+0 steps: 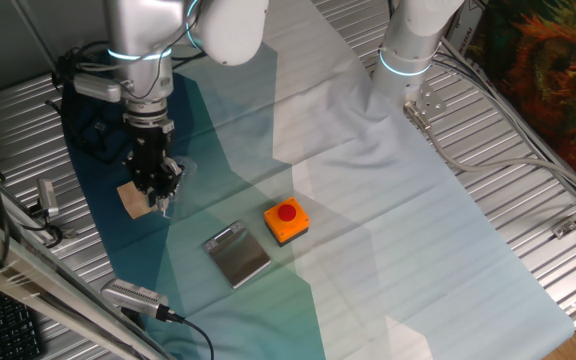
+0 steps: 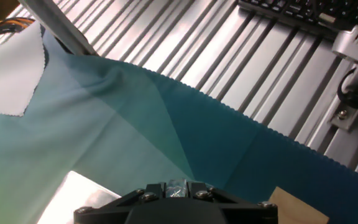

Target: Take the cup off the cup rack

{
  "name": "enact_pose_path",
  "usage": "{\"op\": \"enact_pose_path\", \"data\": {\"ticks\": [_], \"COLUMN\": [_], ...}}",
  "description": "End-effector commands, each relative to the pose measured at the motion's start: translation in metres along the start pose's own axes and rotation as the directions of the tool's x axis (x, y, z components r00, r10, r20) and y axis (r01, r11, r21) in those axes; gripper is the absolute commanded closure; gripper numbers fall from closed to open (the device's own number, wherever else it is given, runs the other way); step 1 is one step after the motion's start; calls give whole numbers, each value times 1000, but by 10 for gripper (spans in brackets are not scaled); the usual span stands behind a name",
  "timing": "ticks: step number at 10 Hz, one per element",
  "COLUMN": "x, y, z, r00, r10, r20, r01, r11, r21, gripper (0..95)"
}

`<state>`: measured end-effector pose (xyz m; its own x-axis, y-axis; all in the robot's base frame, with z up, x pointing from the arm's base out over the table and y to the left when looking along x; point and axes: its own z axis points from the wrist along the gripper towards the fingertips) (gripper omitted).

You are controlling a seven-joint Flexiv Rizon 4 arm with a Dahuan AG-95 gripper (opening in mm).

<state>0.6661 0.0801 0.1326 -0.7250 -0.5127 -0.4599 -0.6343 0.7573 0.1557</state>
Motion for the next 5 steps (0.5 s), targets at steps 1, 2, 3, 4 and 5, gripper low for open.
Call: {"op": "enact_pose_path", "data": {"ticks": [1, 2, 3, 4, 5], "x": [2, 5, 6, 9, 9], "y": [-1, -2, -3, -3, -3], "z": [1, 1, 1, 1, 1], "r00": [996, 991, 991, 991, 991], "r10": [-35, -51, -51, -52, -51], "r20": [-88, -122, -121, -121, -127], "r01": [40, 59, 58, 59, 58], "r11": [998, 996, 997, 997, 997], "r21": [50, 60, 58, 57, 56], "gripper": [760, 760, 760, 760, 760]}}
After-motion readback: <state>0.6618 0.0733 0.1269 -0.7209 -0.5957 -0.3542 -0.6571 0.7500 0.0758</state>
